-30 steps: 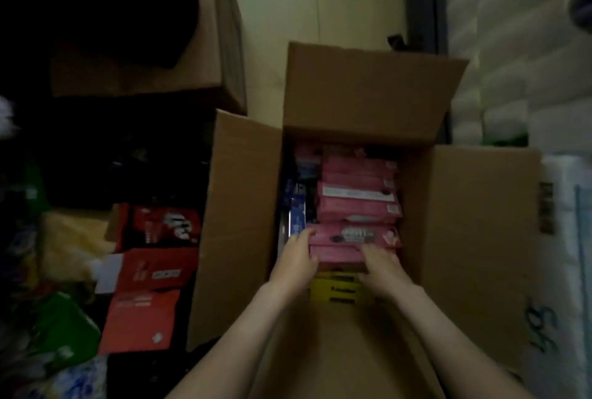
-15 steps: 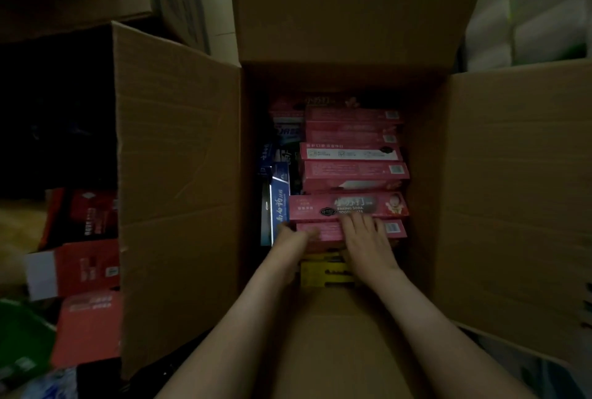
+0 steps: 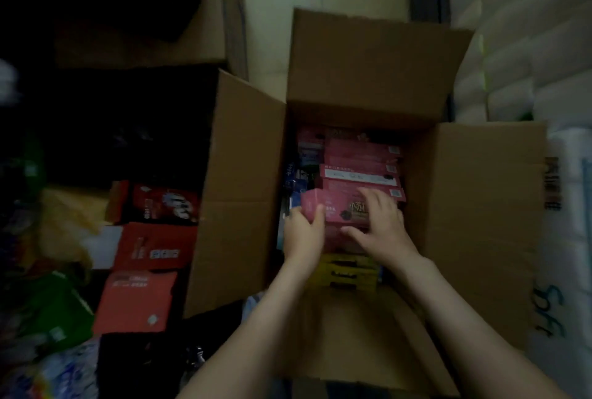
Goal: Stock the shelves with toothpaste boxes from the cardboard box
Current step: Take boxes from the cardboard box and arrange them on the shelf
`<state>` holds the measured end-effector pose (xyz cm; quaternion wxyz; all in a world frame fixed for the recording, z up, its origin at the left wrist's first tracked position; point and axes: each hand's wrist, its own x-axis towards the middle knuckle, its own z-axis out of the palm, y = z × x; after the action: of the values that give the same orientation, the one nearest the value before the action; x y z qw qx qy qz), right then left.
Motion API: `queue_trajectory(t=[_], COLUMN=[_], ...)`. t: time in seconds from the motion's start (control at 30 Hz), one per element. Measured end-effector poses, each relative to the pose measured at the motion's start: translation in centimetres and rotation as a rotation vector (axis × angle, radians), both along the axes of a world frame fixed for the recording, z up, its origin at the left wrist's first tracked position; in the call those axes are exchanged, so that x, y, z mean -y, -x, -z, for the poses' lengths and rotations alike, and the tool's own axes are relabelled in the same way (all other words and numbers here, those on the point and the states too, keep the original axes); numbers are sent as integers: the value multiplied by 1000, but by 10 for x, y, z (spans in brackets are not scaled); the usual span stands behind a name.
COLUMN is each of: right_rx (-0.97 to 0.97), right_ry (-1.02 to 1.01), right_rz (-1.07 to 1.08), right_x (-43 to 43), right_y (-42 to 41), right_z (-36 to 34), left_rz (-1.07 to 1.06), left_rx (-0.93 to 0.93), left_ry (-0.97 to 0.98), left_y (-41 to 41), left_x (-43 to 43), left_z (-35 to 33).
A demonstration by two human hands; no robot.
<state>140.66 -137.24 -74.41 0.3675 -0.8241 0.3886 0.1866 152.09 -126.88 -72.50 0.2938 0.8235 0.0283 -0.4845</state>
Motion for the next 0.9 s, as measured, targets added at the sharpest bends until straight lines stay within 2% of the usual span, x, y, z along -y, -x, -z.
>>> queue_trajectory(t=[0.13, 0.23, 0.37, 0.47, 0.7, 0.8, 0.9], right_rx=[34, 168, 330, 417, 719, 954, 1136], right_ry=[72, 170, 307, 371, 463, 486, 492], right_rz=[-301, -423, -688, -868, -1129, -1222, -1207], right_x=[9, -1, -40, -90, -214, -265, -313], right_y=[-53, -104, -183, -243, -351, -394, -433], right_z=[-104, -191, -310, -394, -508, -536, -561], left_rz=[-19, -114, -190, -227, -567, -712, -868], left_rx=[162, 206, 268, 390, 746, 844, 954], left_ry=[113, 231, 349, 343, 245, 270, 353], left_y=[-46, -84, -136, -169, -214, -227, -242], left_x=[-32, -66, -130, -189, -307, -363, -410], left_z=[-115, -204, -325, -408, -520, -548, -567])
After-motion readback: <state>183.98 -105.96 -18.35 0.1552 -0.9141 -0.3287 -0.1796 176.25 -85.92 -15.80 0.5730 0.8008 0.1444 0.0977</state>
